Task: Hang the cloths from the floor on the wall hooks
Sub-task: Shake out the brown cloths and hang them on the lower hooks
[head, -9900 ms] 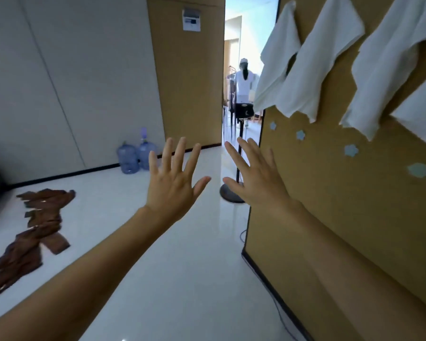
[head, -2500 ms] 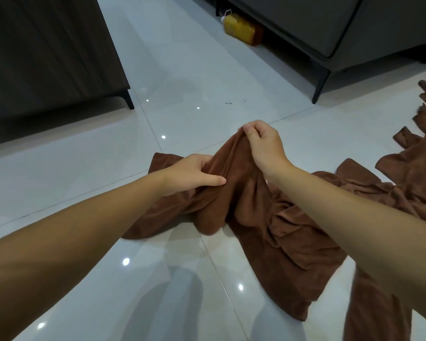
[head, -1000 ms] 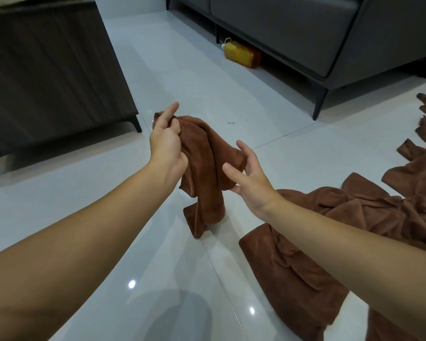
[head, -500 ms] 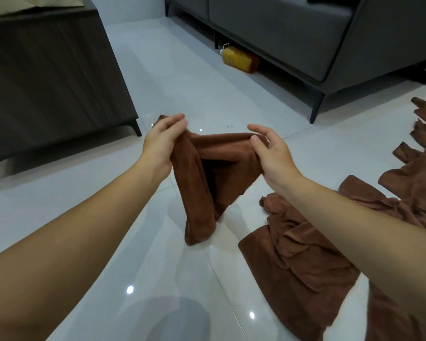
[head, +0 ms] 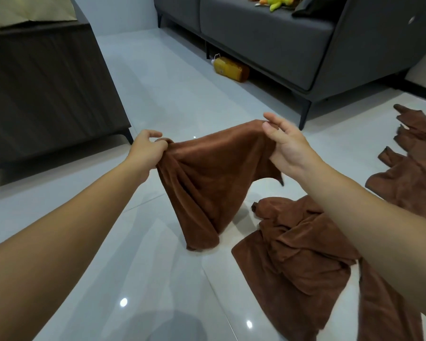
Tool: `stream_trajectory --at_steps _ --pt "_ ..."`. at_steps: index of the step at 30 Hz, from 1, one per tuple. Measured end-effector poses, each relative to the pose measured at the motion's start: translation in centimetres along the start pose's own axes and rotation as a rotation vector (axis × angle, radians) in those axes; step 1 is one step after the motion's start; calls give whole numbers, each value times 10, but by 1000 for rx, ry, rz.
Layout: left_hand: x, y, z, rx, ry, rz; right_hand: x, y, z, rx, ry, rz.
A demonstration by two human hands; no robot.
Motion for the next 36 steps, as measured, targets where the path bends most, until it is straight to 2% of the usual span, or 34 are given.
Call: stream_trajectory --at_steps 2,6,9,12,14,16,22,30,36 --pt "-1 3 1 23 -103 187 -2 7 2 114 21 43" --pt "-8 6 8 92 -260 569 -6 11 3 154 -43 280" --pt "-12 3 13 128 -272 693 -6 9 2 122 -72 333" --pt "-18 -3 13 117 -282 778 -8 10 5 261 10 406" --pt "-21 -5 14 128 -261 760 -14 10 9 345 71 528" --pt "-23 -6 13 143 -211 714 -14 12 9 338 52 628" --pt "-33 -18 9 120 -128 768 5 33 2 283 19 508" --pt "-33 -36 3 20 -139 767 24 50 13 175 -120 469" --pt "-41 -50 -12 -38 39 378 48 55 8 113 -170 517"
Point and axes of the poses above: each hand's wrist, its own z-axis away from the middle knuckle, its own y-axis out of the palm, x = y × z, the point moved 5 cm from there along -z, towards the middle knuckle, and after that the axes turned 13 degrees about -x, right-handed, at the moved point
